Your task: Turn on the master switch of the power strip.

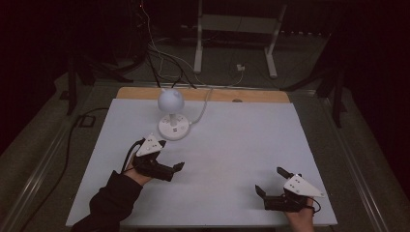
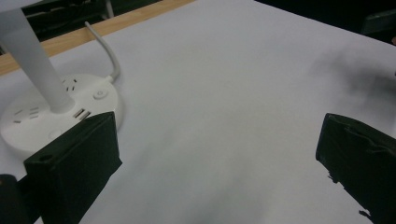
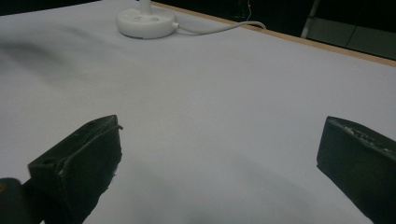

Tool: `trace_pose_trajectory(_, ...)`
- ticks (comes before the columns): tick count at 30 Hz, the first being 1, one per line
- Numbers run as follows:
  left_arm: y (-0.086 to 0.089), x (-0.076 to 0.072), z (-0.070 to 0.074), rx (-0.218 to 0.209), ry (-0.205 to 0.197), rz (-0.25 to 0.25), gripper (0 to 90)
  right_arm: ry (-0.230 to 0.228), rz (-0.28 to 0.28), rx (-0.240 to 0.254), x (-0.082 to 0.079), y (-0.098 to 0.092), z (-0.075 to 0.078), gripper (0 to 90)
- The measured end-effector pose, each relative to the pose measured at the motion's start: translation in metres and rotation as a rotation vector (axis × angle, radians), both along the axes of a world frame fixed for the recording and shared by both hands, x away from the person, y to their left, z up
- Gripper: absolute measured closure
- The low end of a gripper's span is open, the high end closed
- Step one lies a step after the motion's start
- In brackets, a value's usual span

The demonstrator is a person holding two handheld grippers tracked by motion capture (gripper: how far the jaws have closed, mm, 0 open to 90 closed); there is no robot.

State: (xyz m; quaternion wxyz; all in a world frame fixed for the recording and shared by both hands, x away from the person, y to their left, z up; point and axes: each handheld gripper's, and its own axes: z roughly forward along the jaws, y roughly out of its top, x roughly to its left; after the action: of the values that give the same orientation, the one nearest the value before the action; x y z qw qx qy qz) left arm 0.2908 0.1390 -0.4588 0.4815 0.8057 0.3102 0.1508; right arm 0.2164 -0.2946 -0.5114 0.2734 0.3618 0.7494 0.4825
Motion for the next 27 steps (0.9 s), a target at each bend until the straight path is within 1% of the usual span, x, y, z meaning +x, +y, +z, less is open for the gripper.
trace_pose_trajectory(2,-0.005,0.006,0.001,-0.003,0.002,0.02,0.2,0.005,0.0,0.002,0.0,0.0,0.0,0.0)
trace_pose_trajectory(3,-0.005,0.006,0.001,-0.003,0.002,0.02,0.2,0.006,0.0,0.003,0.0,0.0,0.0,0.0)
trace_pose_trajectory(4,-0.007,0.008,0.001,-0.001,-0.002,0.035,0.2,0.005,-0.002,0.001,0.0,0.0,0.0,0.0)
trace_pose_trajectory(6,-0.011,0.013,0.001,0.005,-0.003,0.044,0.2,0.003,-0.001,0.001,0.0,0.0,0.0,0.0)
trace_pose_trajectory(7,-0.013,0.015,0.001,0.012,-0.008,0.057,0.2,-0.001,-0.001,0.002,0.0,-0.001,0.0,0.0)
trace_pose_trajectory(9,-0.016,0.019,0.002,0.003,-0.006,0.068,0.2,-0.001,0.0,0.006,0.0,-0.001,0.0,0.0)
trace_pose_trajectory(16,-0.025,0.031,0.001,-0.004,0.002,0.134,0.2,0.002,0.006,0.011,0.0,-0.001,0.001,0.0)
trace_pose_trajectory(19,-0.03,0.034,0.0,0.002,0.004,0.151,0.2,0.002,0.01,0.013,0.0,-0.001,0.001,0.0)
trace_pose_trajectory(21,-0.032,0.036,-0.001,-0.004,0.003,0.163,0.2,0.002,0.01,0.013,0.0,-0.001,0.001,0.0)
trace_pose_trajectory(22,-0.033,0.037,-0.002,0.001,-0.003,0.183,0.2,0.002,0.011,0.013,0.0,-0.001,0.001,0.0)
trace_pose_trajectory(24,-0.034,0.038,-0.002,-0.008,-0.007,0.204,0.2,0.002,0.011,0.014,0.0,-0.001,0.001,0.0)
trace_pose_trajectory(25,-0.035,0.039,-0.002,-0.008,-0.016,0.22,0.2,0.001,0.011,0.015,0.0,-0.001,0.001,0.0)
trace_pose_trajectory(27,-0.037,0.041,-0.002,-0.019,-0.013,0.273,0.2,0.002,0.013,0.017,-0.001,-0.002,0.001,0.0)
